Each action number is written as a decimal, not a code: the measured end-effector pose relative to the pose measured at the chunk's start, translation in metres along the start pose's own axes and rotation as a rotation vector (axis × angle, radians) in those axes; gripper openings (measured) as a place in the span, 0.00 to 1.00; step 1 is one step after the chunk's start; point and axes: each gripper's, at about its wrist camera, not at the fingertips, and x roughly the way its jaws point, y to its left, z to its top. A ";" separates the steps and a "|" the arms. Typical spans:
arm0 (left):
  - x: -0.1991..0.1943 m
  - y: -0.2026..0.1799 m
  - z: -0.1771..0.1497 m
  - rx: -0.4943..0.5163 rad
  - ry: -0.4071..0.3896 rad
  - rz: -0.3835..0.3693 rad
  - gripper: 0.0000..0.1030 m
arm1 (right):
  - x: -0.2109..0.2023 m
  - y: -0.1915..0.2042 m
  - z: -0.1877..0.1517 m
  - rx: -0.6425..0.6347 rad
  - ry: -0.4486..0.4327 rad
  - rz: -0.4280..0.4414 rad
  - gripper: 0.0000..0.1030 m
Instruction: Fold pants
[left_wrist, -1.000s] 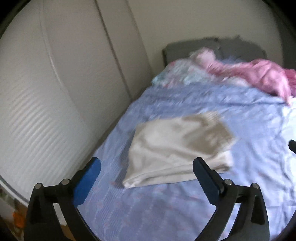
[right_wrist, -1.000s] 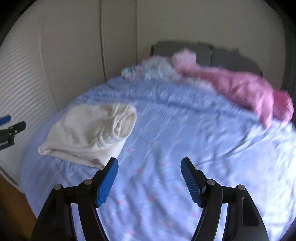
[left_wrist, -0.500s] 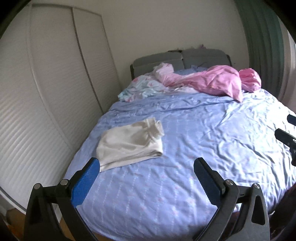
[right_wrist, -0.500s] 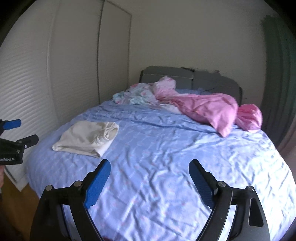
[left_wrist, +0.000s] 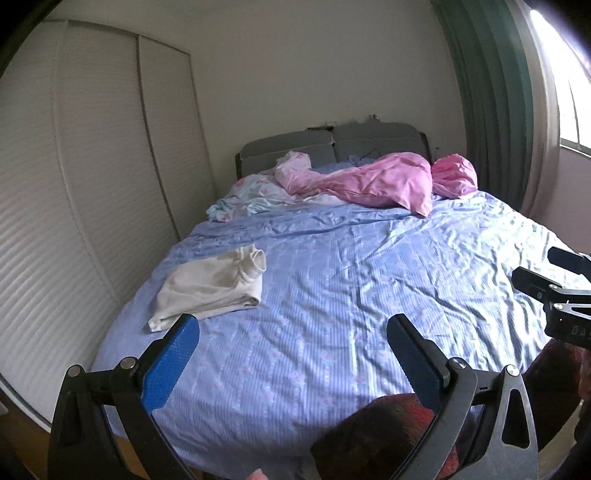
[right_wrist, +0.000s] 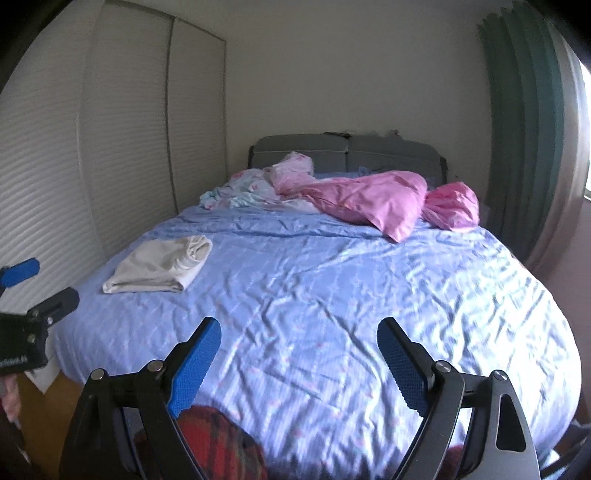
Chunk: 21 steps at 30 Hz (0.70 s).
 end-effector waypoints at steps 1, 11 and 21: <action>-0.003 -0.004 -0.002 -0.003 -0.006 0.014 1.00 | -0.003 -0.004 -0.003 0.008 0.003 -0.008 0.85; 0.000 -0.025 -0.001 0.024 0.011 0.013 1.00 | -0.015 -0.023 -0.017 0.061 0.005 -0.039 0.85; 0.002 -0.023 0.000 0.021 0.015 0.017 1.00 | -0.011 -0.026 -0.017 0.069 0.019 -0.048 0.85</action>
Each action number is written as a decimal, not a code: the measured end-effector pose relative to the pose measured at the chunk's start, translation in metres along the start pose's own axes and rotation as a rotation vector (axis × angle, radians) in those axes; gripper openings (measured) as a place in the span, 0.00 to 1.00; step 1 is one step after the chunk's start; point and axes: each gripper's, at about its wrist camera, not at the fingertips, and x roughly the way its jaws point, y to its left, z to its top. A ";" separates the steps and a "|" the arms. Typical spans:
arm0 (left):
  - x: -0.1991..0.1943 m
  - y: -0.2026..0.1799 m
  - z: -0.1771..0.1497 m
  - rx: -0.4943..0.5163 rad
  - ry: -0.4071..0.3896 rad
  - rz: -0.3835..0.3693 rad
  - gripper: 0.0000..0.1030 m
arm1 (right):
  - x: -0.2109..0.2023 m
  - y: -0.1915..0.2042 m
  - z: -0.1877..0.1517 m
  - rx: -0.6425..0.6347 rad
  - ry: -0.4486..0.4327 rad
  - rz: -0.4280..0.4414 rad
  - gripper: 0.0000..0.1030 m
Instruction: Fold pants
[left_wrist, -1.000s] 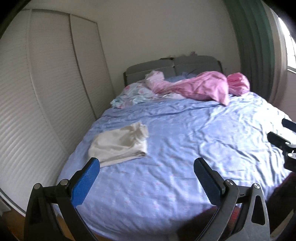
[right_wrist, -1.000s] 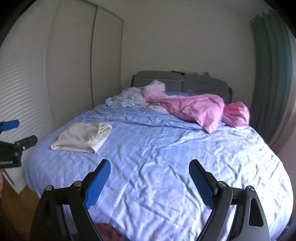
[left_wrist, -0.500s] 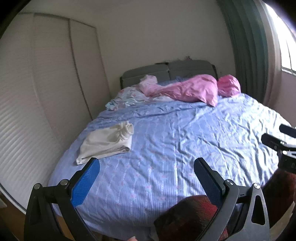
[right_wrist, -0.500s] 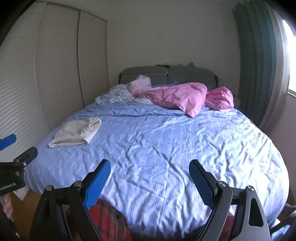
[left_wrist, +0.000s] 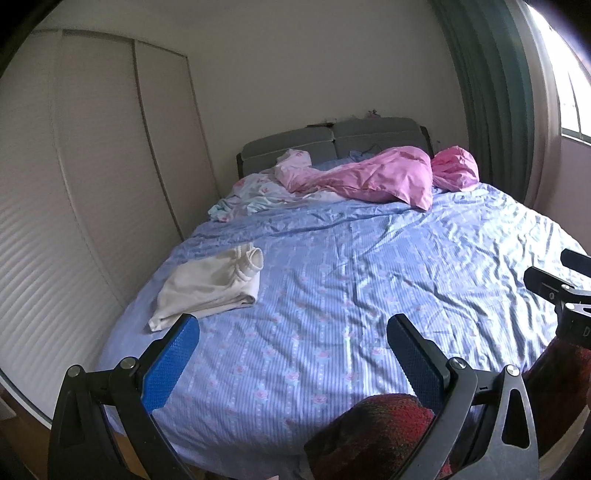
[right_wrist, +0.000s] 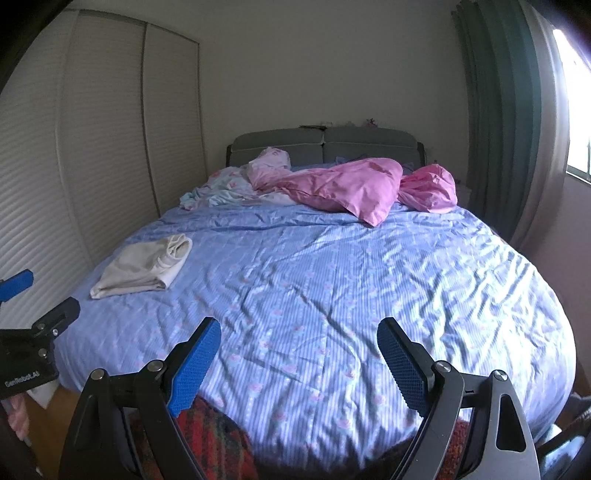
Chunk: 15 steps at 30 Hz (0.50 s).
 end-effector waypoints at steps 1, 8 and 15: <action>0.000 0.002 0.000 -0.006 0.000 -0.003 1.00 | 0.000 0.000 0.000 0.000 0.000 -0.001 0.85; 0.002 0.007 0.000 -0.010 0.001 -0.009 1.00 | -0.001 -0.003 0.001 0.000 -0.001 0.002 0.85; 0.001 0.009 0.000 -0.008 0.000 -0.014 1.00 | -0.003 -0.002 0.002 0.006 -0.005 -0.008 0.85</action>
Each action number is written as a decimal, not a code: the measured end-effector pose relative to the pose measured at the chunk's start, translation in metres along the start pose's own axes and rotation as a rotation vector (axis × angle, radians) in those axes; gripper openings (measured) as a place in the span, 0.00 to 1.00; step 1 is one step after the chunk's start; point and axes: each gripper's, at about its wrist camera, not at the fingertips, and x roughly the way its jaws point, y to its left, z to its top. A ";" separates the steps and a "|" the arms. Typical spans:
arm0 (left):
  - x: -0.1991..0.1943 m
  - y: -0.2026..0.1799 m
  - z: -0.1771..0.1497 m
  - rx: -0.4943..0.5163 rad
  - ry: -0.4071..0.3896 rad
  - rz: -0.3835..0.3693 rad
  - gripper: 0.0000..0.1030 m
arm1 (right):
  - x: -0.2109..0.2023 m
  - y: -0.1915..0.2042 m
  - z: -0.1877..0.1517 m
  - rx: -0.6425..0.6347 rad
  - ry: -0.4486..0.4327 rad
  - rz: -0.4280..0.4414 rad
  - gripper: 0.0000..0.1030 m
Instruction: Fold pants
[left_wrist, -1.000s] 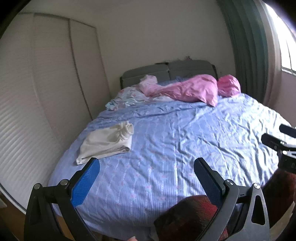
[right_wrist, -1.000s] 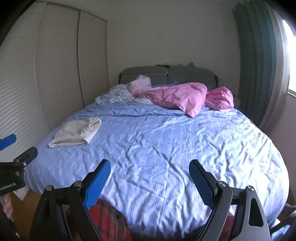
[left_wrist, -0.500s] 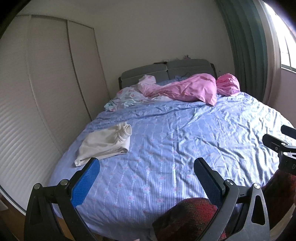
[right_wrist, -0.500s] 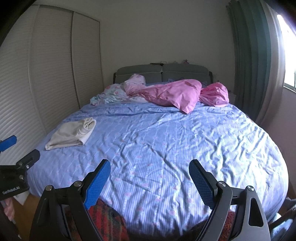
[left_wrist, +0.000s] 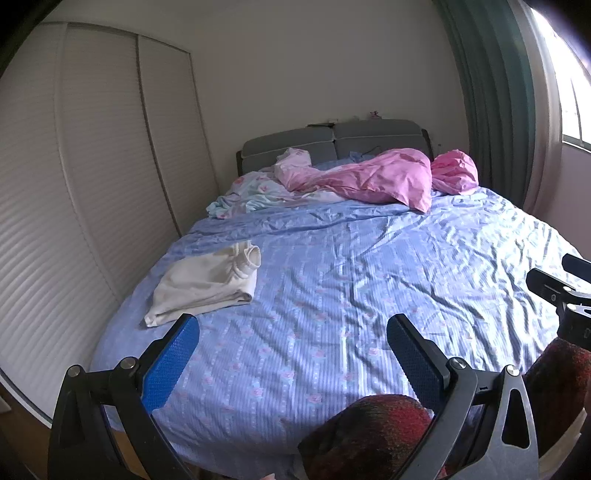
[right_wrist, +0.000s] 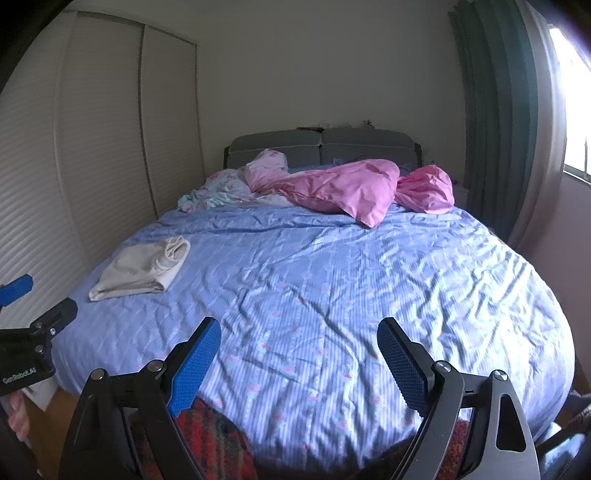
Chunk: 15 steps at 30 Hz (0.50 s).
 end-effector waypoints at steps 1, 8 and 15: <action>0.000 -0.002 0.000 0.001 0.000 0.000 1.00 | 0.000 0.000 0.000 0.002 0.001 -0.004 0.85; 0.002 -0.014 0.005 0.021 -0.015 0.006 1.00 | 0.002 -0.001 0.000 0.014 0.006 -0.012 0.85; 0.006 -0.027 0.007 0.039 -0.014 -0.017 1.00 | 0.002 -0.003 -0.001 0.014 0.005 -0.028 0.85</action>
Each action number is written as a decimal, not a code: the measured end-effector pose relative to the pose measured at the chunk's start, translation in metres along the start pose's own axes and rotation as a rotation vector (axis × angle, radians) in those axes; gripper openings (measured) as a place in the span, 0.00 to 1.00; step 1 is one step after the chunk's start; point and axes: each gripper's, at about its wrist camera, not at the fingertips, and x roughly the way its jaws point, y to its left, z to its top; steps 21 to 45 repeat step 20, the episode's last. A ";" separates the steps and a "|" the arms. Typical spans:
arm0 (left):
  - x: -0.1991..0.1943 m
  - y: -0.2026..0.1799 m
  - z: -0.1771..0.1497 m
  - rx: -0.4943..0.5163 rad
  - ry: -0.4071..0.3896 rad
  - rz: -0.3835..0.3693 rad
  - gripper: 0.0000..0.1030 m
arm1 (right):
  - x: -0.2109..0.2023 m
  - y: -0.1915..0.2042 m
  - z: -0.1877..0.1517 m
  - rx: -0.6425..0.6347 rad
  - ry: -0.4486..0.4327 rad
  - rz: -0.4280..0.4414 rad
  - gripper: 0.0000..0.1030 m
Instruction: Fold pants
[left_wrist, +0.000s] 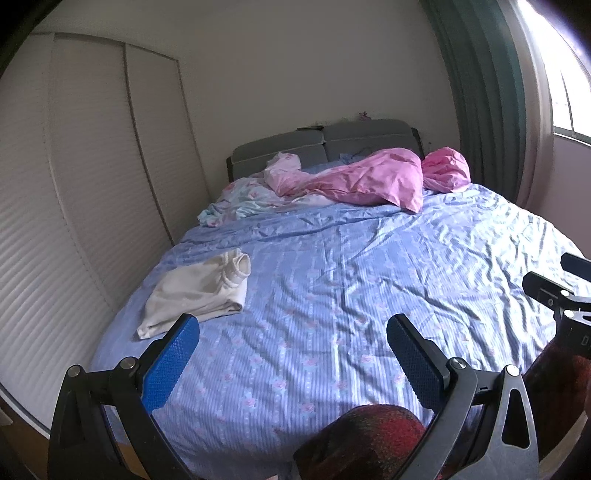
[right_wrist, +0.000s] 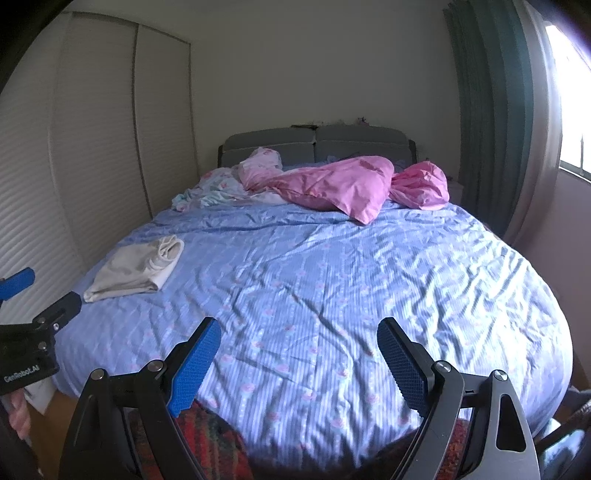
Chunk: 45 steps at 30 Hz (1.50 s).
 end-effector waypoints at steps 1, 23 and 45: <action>0.001 -0.001 0.000 0.000 0.002 -0.002 1.00 | 0.000 0.000 0.000 -0.002 -0.001 -0.005 0.85; -0.013 -0.005 0.000 -0.043 -0.087 0.057 1.00 | -0.004 -0.005 0.002 -0.005 -0.038 -0.033 0.85; -0.013 -0.005 0.000 -0.043 -0.087 0.057 1.00 | -0.004 -0.005 0.002 -0.005 -0.038 -0.033 0.85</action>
